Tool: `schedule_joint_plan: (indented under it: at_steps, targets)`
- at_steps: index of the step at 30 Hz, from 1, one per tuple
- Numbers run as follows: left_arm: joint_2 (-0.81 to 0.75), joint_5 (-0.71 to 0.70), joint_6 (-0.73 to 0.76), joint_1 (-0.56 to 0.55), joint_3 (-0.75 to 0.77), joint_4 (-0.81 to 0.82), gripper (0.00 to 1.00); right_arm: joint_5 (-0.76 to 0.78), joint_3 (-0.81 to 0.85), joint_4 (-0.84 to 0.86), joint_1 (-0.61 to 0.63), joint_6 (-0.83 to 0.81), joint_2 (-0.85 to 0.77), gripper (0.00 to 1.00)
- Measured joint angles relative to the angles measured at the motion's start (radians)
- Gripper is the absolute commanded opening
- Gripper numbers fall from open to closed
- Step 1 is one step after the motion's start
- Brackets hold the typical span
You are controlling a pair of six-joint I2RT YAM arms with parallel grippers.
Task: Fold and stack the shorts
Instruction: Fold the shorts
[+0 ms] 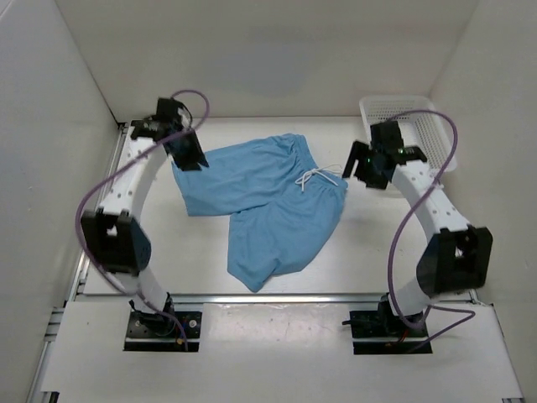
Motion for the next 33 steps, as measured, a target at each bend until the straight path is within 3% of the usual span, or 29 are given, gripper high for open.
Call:
schedule_joint_plan:
  at_steps: [1,3,5,6,7,8,10,12,15,16,18,19,20,23,28,33]
  targets:
    - [-0.081,0.011,0.003,-0.044,-0.090,0.025,0.26,-0.010,-0.071,0.014,-0.003,0.002,-0.043,0.78]
    - [-0.197,0.037,-0.004,-0.129,-0.254,0.041,0.33,-0.039,-0.194,0.021,-0.011,0.005,-0.096,0.78]
    - [-0.264,0.055,-0.024,-0.203,-0.425,0.066,0.56,-0.080,-0.293,0.038,-0.026,0.006,-0.108,0.82]
    - [-0.267,0.058,-0.045,-0.240,-0.502,0.074,0.78,-0.106,-0.334,0.045,-0.036,0.006,-0.106,0.84]
    - [-0.256,0.063,-0.062,-0.269,-0.568,0.087,0.87,-0.130,-0.364,0.045,-0.043,0.007,-0.100,0.85]
    - [-0.237,0.073,-0.084,-0.298,-0.634,0.104,0.93,-0.152,-0.382,0.046,-0.048,0.008,-0.092,0.85]
    - [-0.187,0.083,-0.124,-0.344,-0.723,0.117,0.95,-0.200,-0.391,0.066,-0.058,0.009,-0.062,0.85]
    - [-0.128,0.085,-0.158,-0.384,-0.765,0.132,0.91,-0.245,-0.388,0.119,-0.058,0.011,-0.010,0.81]
    - [-0.060,0.088,-0.192,-0.417,-0.766,0.175,0.74,-0.286,-0.379,0.182,-0.056,0.016,0.085,0.69]
    - [-0.044,0.097,-0.202,-0.420,-0.756,0.165,0.65,-0.291,-0.372,0.196,-0.056,0.018,0.115,0.60]
    - [-0.030,0.102,-0.214,-0.420,-0.747,0.167,0.24,-0.300,-0.352,0.222,-0.057,0.020,0.180,0.46]
    - [-0.022,0.103,-0.223,-0.420,-0.743,0.175,0.10,-0.308,-0.340,0.230,-0.057,0.024,0.208,0.38]
    - [-0.014,0.106,-0.218,-0.418,-0.739,0.182,0.10,-0.319,-0.326,0.233,-0.057,0.025,0.226,0.21]
    - [-0.013,0.118,-0.210,-0.395,-0.734,0.194,0.10,-0.324,-0.309,0.262,-0.057,0.026,0.244,0.00]
    - [-0.053,0.076,-0.166,-0.248,-0.697,0.165,0.10,-0.327,-0.333,0.277,-0.056,0.027,0.198,0.00]
    - [-0.071,0.043,-0.101,-0.109,-0.505,0.094,0.10,-0.327,-0.451,0.267,-0.056,0.032,0.023,0.00]
